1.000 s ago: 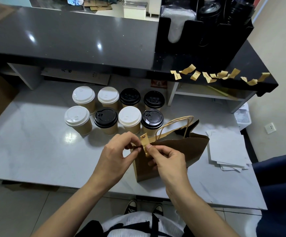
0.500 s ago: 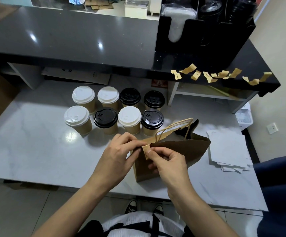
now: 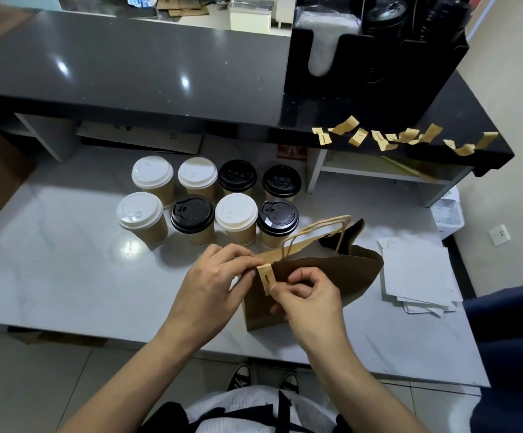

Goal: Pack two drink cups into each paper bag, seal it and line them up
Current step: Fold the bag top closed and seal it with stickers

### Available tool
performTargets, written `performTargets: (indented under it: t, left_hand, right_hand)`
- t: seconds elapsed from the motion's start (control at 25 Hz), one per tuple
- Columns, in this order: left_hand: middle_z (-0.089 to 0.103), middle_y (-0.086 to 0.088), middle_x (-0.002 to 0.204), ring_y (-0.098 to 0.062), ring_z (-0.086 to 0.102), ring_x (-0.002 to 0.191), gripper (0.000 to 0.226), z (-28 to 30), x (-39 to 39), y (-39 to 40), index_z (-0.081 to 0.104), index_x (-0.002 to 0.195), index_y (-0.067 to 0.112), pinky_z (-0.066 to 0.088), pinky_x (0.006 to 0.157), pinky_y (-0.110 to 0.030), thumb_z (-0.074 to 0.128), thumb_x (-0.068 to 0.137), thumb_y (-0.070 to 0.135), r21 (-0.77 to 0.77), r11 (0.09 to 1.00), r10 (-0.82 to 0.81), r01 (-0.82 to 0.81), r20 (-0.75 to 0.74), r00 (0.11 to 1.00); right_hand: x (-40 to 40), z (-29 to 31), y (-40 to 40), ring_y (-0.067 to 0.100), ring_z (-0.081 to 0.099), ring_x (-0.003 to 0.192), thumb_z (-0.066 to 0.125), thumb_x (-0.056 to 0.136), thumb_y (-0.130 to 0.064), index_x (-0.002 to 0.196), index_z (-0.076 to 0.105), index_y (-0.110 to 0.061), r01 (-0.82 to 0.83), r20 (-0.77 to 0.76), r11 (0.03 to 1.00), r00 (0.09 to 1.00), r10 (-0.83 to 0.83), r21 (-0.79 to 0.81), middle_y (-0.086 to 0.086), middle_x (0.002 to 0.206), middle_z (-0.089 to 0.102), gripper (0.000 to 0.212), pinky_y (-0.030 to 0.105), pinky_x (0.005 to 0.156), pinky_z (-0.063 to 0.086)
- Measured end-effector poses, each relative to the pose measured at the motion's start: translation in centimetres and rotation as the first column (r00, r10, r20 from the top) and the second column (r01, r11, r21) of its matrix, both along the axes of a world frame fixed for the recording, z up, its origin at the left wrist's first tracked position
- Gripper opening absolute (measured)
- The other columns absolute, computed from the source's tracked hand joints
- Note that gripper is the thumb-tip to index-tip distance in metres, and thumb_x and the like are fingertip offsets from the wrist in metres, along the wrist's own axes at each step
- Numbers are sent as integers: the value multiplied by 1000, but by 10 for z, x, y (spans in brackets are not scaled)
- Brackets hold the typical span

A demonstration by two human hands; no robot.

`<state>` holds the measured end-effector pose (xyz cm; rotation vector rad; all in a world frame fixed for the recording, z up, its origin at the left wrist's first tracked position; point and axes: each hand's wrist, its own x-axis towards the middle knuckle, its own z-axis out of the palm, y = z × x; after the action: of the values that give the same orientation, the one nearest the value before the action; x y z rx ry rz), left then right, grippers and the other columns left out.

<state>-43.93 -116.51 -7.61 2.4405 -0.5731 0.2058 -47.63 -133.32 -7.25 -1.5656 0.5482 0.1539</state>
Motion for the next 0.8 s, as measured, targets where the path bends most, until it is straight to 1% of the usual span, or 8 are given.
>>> performTargets:
  t: [0.24,0.36,0.44,0.56,0.6,0.68,0.72,0.8]
  left_hand:
    - [69,16,105,-14,52,89,24,1,0,2,72,117,29,52,76,-34,63,96,23,28,999,-21,21,1,1000]
    - [69,16,104,-15,52,87,24,2,-1,2,72,118,27,52,76,-35,65,96,21,38,999,-37,37,3,999]
    - [70,15,104,-16,53,87,23,3,-1,3,72,117,25,52,76,-35,66,96,19,40,998,-38,38,2,999]
    - [71,15,104,-17,53,87,21,5,-3,3,73,114,23,51,76,-35,67,95,17,43,999,-31,31,-1,1000]
    - [70,15,104,-17,53,87,21,6,-3,2,73,114,23,50,76,-34,67,95,17,45,999,-30,30,-3,1000]
    - [71,15,104,-18,53,87,20,7,-2,1,73,114,23,49,77,-33,67,95,17,46,999,-29,29,-7,1000]
    - [71,15,104,-18,53,87,20,7,-2,1,74,114,23,50,78,-33,66,96,17,47,999,-26,26,-12,1000]
    - [70,14,103,-17,53,88,19,8,-3,1,73,113,24,50,78,-33,64,97,19,46,999,-16,17,-24,1000]
  right_hand:
    - [-1,-7,3,14,65,51,80,86,-17,84,52,-12,22,76,996,997,-16,-87,5,69,73,29,20,53,53]
    - [0,-13,6,15,64,51,82,85,-23,78,51,-16,33,102,991,995,-20,-129,5,67,72,33,21,50,53]
    - [0,-16,7,12,64,51,83,84,-25,74,51,-23,37,123,987,992,-17,-158,1,65,72,33,23,49,53]
    - [0,-20,7,9,63,51,83,82,-34,72,53,-27,34,129,963,992,1,-267,-5,62,69,33,20,45,48]
    - [0,-22,6,9,63,51,83,81,-37,71,54,-25,34,123,952,992,4,-305,-6,61,69,33,21,44,48]
    - [0,-24,4,12,64,55,83,80,-41,71,55,-23,31,106,945,994,4,-324,-4,61,69,34,29,49,53]
    - [1,-25,3,10,62,54,83,80,-40,71,56,-23,29,105,945,994,5,-325,-4,61,68,33,28,49,52]
    - [0,-26,1,3,54,50,84,80,-39,73,57,-27,26,118,936,993,17,-352,-6,59,65,30,17,43,43]
